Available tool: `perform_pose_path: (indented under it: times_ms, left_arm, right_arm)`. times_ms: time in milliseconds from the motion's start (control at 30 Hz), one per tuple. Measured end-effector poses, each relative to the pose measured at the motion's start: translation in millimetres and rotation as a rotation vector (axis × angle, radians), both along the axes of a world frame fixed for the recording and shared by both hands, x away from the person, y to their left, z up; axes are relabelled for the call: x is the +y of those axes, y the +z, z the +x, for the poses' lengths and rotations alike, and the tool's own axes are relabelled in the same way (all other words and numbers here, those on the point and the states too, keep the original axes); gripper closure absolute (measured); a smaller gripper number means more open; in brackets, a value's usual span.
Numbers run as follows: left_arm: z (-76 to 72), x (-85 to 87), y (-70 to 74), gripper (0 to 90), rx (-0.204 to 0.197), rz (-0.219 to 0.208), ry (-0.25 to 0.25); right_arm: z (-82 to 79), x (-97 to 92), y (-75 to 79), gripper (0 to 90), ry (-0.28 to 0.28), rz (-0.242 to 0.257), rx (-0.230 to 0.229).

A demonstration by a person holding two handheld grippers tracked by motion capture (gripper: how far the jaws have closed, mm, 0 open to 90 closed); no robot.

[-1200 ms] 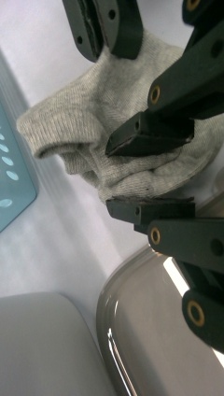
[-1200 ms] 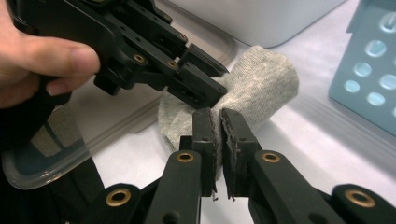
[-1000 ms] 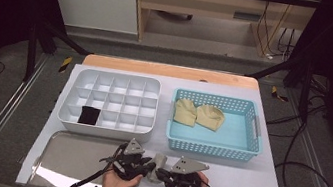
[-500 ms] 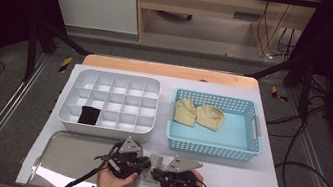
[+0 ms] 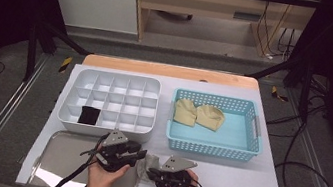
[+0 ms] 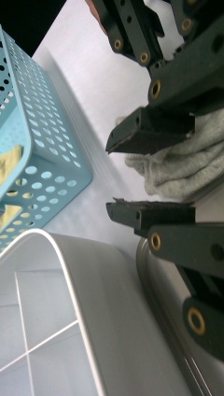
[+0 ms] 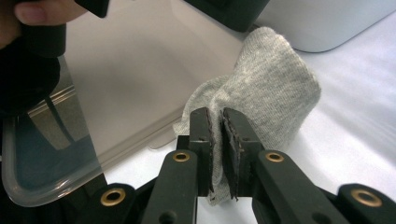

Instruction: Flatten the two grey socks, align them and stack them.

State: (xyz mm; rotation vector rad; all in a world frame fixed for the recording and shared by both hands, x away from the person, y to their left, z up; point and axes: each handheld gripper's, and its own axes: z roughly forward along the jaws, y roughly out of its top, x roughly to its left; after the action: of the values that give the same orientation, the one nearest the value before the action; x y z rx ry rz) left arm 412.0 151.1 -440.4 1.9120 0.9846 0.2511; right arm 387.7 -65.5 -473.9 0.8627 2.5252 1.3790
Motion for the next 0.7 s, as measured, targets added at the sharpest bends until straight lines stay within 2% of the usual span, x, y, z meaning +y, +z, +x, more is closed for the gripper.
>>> perform_pose_path:
  times_ms: [233, 433, 567, 700]
  left_arm:
    - [-0.2, -17.9, -6.0, 53.5, -0.001, 0.025, -0.039]
    - [4.5, -18.6, -13.6, 53.3, 0.028, 0.076, -0.023]
    - [4.8, -13.8, -15.7, 53.9, 0.040, 0.090, -0.014]
    - [5.1, -9.8, -18.7, 54.5, 0.049, 0.105, -0.007]
  right_arm:
    - [-1.5, 0.3, -0.5, 81.9, -0.014, 0.001, -0.006]
    - [-4.6, -0.3, 0.3, 79.3, -0.017, 0.012, -0.014]
    - [-8.0, -9.5, 6.0, 77.5, -0.013, 0.077, 0.001]
    - [-9.7, -21.7, 14.1, 80.8, -0.028, 0.146, -0.008]
